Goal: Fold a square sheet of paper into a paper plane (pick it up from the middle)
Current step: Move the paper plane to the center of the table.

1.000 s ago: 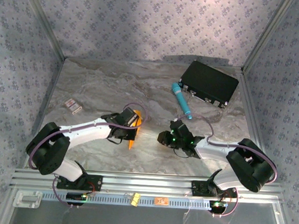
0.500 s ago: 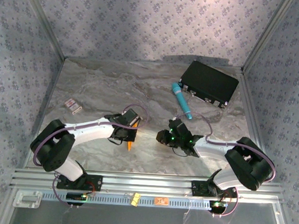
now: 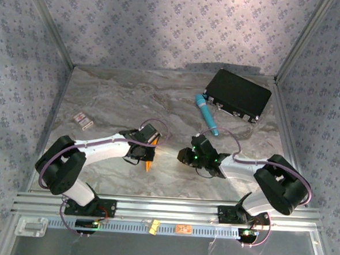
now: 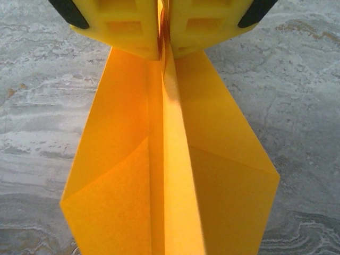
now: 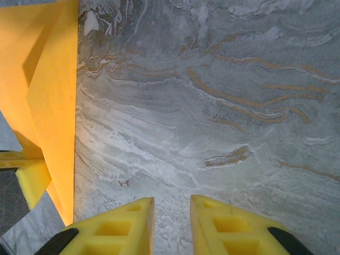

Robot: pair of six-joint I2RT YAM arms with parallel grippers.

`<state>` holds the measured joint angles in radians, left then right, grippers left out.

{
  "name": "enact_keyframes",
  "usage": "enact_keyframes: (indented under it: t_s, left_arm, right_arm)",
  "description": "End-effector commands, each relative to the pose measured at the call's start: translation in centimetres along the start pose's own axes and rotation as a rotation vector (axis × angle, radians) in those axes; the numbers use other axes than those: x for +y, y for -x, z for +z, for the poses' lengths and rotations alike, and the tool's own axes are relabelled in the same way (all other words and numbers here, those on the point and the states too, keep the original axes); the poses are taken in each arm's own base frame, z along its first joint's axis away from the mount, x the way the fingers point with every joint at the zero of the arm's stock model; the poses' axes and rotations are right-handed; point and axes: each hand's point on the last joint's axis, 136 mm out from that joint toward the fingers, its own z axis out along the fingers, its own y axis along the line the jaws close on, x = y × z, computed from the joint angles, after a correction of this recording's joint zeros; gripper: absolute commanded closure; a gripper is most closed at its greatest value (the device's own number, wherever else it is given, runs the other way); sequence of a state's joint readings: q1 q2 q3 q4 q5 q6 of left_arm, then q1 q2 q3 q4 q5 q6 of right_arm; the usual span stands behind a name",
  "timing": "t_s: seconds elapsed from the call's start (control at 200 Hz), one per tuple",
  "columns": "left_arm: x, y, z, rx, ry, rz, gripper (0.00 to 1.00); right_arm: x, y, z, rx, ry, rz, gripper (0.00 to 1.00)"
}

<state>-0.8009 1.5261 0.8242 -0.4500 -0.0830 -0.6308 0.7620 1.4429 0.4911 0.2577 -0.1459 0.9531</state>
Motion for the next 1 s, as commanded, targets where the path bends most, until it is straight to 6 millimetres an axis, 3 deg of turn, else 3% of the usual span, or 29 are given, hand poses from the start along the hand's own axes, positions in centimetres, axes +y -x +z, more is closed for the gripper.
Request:
enact_keyframes:
  t_s: [0.0, 0.994]
  left_arm:
    - [-0.8, 0.6, -0.5, -0.004, -0.013, 0.001, 0.87]
    - [-1.2, 0.2, 0.8, 0.029, -0.018, 0.023, 0.83]
  right_arm:
    - [0.7, 0.1, 0.3, 0.006, 0.008, -0.018, 0.75]
    - [0.6, -0.2, 0.5, 0.011, 0.003, -0.023, 0.75]
